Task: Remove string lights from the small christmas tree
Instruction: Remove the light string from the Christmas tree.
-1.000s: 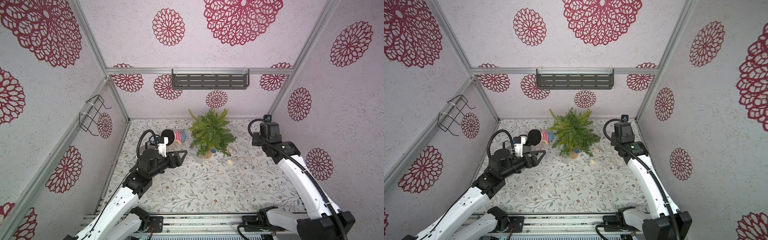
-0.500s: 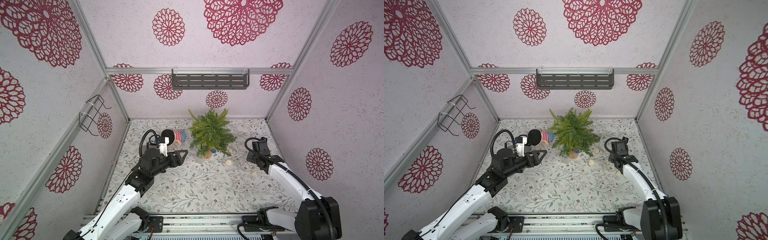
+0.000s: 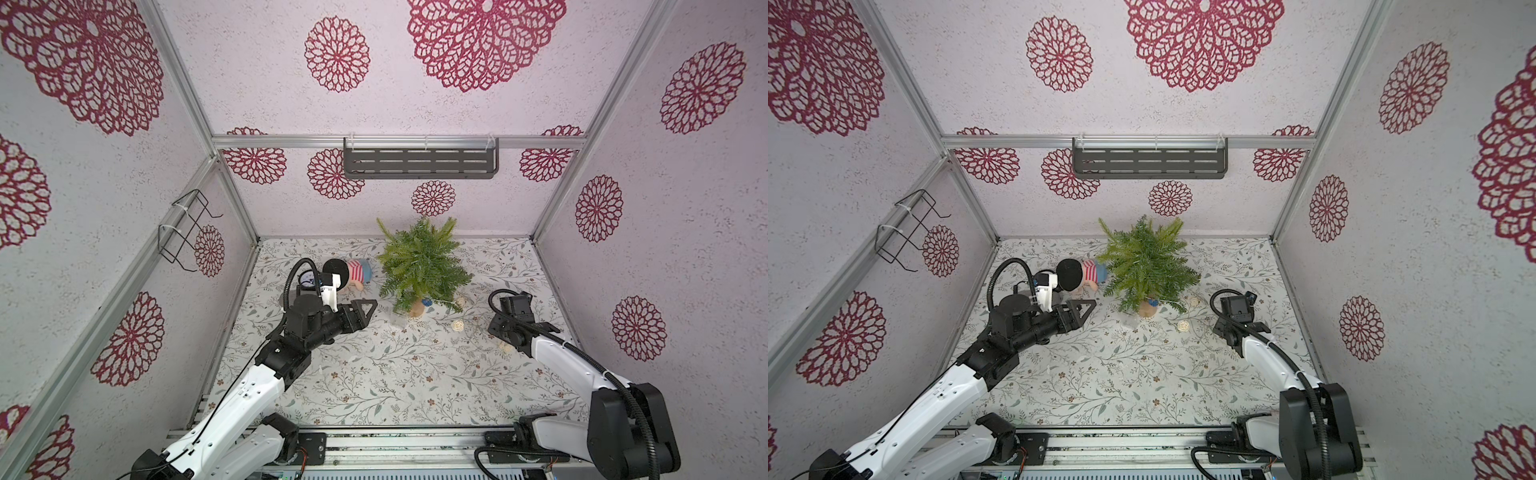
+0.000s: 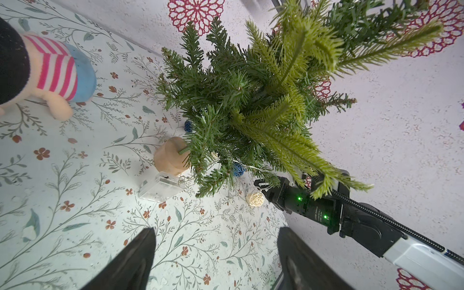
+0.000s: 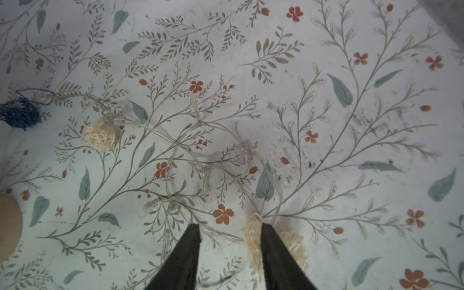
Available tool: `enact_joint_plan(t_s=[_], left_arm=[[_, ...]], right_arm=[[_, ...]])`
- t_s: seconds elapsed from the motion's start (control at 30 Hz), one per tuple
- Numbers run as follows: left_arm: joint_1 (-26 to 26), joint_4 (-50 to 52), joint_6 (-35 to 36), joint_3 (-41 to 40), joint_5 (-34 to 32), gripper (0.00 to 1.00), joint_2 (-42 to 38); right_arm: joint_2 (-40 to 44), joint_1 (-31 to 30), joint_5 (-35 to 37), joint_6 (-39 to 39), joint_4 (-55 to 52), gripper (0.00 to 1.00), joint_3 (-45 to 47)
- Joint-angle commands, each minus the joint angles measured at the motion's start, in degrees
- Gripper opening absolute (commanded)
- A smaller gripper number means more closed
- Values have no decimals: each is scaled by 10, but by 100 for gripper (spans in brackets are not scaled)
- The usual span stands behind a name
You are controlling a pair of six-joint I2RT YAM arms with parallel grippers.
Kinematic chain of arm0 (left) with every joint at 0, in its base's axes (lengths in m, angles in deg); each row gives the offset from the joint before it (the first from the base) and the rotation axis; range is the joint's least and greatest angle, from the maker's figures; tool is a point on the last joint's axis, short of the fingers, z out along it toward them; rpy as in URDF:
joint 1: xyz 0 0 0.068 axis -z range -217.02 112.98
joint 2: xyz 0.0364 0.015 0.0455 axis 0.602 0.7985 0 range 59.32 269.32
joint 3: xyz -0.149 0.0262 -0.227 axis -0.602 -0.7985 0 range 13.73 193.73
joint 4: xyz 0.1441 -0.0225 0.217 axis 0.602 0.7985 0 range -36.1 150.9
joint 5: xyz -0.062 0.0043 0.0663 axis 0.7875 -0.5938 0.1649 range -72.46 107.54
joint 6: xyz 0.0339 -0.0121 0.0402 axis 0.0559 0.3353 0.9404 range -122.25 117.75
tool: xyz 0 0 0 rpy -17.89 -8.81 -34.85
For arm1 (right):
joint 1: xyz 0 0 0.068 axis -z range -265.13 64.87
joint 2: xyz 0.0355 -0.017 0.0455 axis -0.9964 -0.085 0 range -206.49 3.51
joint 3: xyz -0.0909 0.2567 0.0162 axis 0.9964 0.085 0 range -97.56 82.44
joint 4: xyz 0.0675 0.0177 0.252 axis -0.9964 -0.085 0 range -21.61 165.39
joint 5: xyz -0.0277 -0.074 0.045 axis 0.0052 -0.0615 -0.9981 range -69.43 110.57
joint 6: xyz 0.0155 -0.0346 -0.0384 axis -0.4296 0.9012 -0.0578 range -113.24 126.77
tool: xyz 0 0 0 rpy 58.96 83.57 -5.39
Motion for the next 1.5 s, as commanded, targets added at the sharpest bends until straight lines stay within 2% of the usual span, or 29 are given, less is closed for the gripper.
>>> enact_joint_plan(t_s=[0.0,0.2,0.4,0.63,0.83,1.03,1.2,1.47], left_arm=[[3,-17,-2,-1,1,81,4],[3,-14,1,4,4,81,11],[3,3,9,12,2,81,11],[3,20,10,19,0,81,12],[3,22,5,18,-4,81,8],[3,29,7,26,-7,81,10],[3,32,12,35,-6,81,18],[4,40,12,49,0,81,25]], right_arm=[[39,2,-4,-18,-22,50,-4],[102,2,-41,3,-61,55,-14],[160,-15,-233,102,37,50,30],[187,-43,-334,155,152,46,66],[166,-57,-354,201,122,40,34],[185,-57,-351,220,81,40,23],[179,-58,-366,230,100,39,27],[129,-61,-385,225,157,27,29]])
